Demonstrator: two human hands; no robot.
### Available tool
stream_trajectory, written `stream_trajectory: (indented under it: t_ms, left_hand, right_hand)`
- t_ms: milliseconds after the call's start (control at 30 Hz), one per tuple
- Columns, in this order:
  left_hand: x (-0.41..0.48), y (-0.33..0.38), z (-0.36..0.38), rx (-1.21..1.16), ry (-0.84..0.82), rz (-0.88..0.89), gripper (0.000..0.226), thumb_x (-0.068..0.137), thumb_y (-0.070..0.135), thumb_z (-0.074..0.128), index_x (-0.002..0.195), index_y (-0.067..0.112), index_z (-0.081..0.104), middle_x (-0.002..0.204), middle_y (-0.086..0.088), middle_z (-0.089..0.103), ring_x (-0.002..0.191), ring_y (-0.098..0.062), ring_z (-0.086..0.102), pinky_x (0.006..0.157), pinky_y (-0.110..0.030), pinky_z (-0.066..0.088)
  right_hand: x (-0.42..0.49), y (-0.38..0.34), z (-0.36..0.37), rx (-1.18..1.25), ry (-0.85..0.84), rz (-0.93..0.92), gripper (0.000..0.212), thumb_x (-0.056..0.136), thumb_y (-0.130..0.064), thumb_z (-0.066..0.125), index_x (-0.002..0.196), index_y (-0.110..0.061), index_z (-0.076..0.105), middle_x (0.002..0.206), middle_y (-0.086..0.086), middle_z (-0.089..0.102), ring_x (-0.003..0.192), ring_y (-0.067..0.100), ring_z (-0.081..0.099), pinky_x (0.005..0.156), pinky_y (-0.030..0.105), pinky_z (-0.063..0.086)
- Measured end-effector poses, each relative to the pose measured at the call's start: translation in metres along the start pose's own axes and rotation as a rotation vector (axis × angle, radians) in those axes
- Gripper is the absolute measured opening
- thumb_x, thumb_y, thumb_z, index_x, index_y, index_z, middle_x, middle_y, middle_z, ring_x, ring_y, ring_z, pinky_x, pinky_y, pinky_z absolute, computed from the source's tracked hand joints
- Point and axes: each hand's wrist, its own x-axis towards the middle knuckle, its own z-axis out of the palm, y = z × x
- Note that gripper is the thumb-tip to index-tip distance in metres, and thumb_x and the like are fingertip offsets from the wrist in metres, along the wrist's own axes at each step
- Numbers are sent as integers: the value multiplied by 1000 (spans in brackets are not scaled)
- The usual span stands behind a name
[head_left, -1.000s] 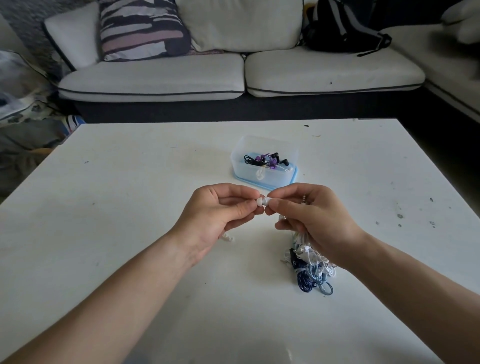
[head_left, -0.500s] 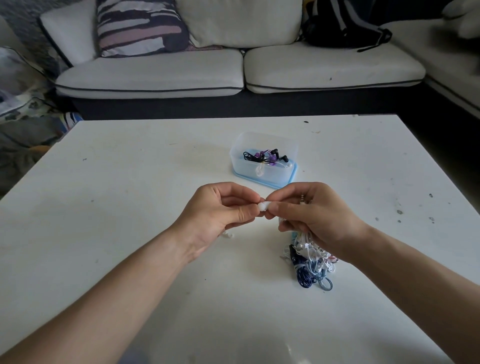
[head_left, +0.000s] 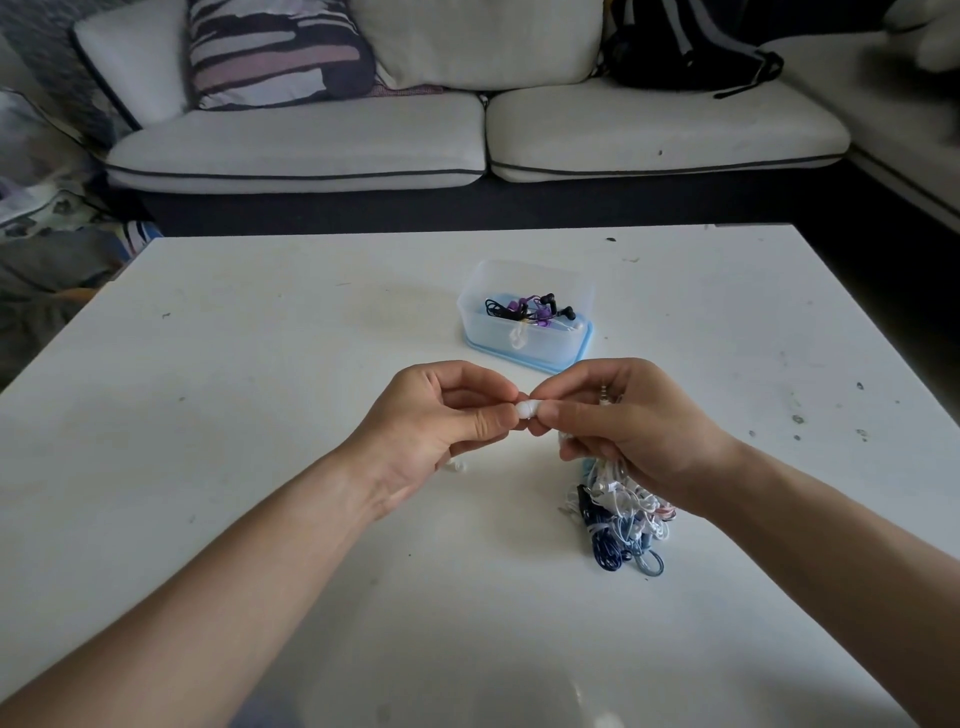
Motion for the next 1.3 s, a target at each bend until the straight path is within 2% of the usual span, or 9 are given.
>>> stream_trajectory:
  t_ms: [100,200,367,667,800,900,1000,1167,1300]
  left_hand:
    - [2,0,-1,-34,1,7,16,68,10,75,83,14,73,88,-11,75,83,-19,72,69,-22,55]
    - [4,-4,-2,60,15,9,15,90,8,64,103,13,70,103,-8,74,92,-18,69,75,-24,54]
    - [1,-12,4,10,-134,-132,27,94,5,58,121,8,62,113,-14,72,101,-27,69,83,-29,56]
    - [4,-24,19,-159,-54,-148,27,82,-10,65,105,4,66,91,-12,72,82,-24,71,75,-25,57]
    - [6,-26,20,-238,61,-153,26,79,-14,67,93,6,72,86,-9,71,79,-18,71,73,-22,57]
    - [8,-29,19,-208,109,-141,26,77,-14,69,89,8,74,81,-6,71,77,-15,70,72,-20,57]
    - [9,-33,17,-140,161,-109,23,74,-10,75,87,9,73,82,-5,73,80,-16,71,76,-23,56]
    - [11,-45,17,2,241,-98,20,73,-2,81,83,15,76,86,-3,75,91,-20,72,86,-29,55]
    - [12,-52,19,47,233,-95,19,74,0,80,82,17,77,83,-1,75,87,-16,73,82,-24,56]
  right_hand:
    - [2,2,-1,130,1,51,15,75,-15,73,85,-5,73,80,10,71,40,4,41,67,29,52]
    - [6,5,-3,319,7,98,8,81,-11,67,85,-8,72,79,7,70,39,5,33,66,27,54]
    - [8,5,-4,500,-30,100,11,82,-10,61,92,-5,63,76,1,67,38,2,35,62,22,56]
    - [11,10,-1,579,62,157,4,83,-7,62,85,-8,65,83,8,70,39,5,32,62,24,57]
    - [13,14,0,606,170,180,5,79,-6,64,76,-10,63,75,8,63,39,9,35,61,28,54]
    - [17,20,-4,423,208,199,9,85,-6,59,87,-13,63,72,7,55,44,13,36,58,31,48]
    - [20,27,-6,329,193,234,33,97,-6,42,108,-14,73,74,4,49,51,15,38,56,31,47]
    - [23,34,2,234,206,317,13,100,-11,51,97,-3,60,82,14,50,47,18,44,53,34,47]
    - [24,47,6,111,184,338,19,99,-16,58,91,0,56,75,15,52,50,20,43,50,32,43]
